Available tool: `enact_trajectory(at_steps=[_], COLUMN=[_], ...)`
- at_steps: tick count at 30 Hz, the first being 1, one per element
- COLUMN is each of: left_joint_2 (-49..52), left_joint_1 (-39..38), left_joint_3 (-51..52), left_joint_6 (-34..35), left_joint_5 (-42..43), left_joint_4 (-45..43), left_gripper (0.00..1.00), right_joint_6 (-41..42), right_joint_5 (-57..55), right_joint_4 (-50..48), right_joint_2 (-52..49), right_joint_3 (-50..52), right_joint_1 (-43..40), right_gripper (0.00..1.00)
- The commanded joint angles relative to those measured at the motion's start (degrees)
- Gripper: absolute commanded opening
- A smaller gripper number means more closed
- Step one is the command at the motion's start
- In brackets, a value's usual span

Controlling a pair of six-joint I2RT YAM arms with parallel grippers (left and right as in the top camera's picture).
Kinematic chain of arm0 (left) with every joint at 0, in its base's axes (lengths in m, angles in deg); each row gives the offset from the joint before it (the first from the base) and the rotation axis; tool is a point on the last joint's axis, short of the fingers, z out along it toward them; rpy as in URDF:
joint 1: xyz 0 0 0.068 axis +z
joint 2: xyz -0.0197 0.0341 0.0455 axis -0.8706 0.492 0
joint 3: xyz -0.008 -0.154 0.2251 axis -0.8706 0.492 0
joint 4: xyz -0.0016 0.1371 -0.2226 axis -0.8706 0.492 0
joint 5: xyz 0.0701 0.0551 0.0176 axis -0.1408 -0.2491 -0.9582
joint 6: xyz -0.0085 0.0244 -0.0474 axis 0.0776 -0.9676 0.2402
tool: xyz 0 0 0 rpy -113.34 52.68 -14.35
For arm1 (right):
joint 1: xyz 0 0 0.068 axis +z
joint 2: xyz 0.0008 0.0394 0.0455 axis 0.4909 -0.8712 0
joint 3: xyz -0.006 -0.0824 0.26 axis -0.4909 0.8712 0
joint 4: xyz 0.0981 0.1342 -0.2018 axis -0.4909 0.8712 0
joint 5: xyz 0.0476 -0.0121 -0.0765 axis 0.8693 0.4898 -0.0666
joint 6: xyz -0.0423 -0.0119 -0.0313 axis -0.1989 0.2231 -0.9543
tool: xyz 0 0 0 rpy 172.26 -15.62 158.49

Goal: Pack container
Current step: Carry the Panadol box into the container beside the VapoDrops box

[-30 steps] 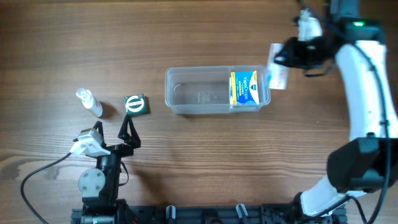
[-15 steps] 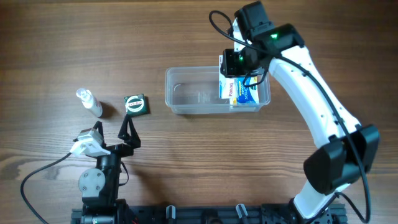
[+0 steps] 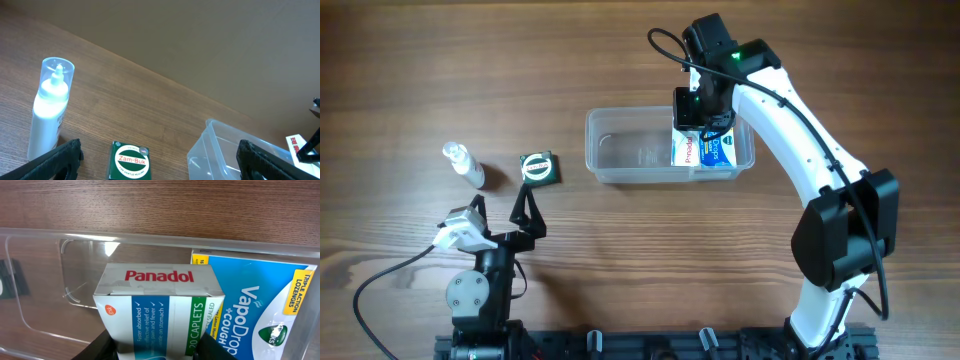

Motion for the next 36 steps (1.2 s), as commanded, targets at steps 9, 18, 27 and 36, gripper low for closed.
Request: enact_trajectory(at_steps=[9, 18, 27, 36], left_joint_2=[-0.3, -0.3, -0.3, -0.3], left_joint_1=[-0.3, -0.3, -0.3, -0.3], left_joint_3=[0.2, 0.2, 0.2, 0.2], left_joint_6=[0.3, 0.3, 0.3, 0.3], left_joint_5=[0.1, 0.1, 0.1, 0.1], left_joint_4=[0.3, 0.3, 0.3, 0.3], left_gripper=[1.0, 1.0, 1.0, 1.0], right_joint_6=[-0.7, -0.7, -0.7, -0.7], right_joint_5=[-1.2, -1.2, -1.0, -5.1], right_joint_4=[-0.7, -0.9, -10.5, -12.0], right_joint_2=[-1.1, -1.1, 1.1, -3.9], right_joint_3=[-1.0, -1.0, -5.5, -5.1], right_joint_1=[0.2, 0.2, 0.3, 0.3], right_gripper=[0.45, 0.43, 0.15, 0.04])
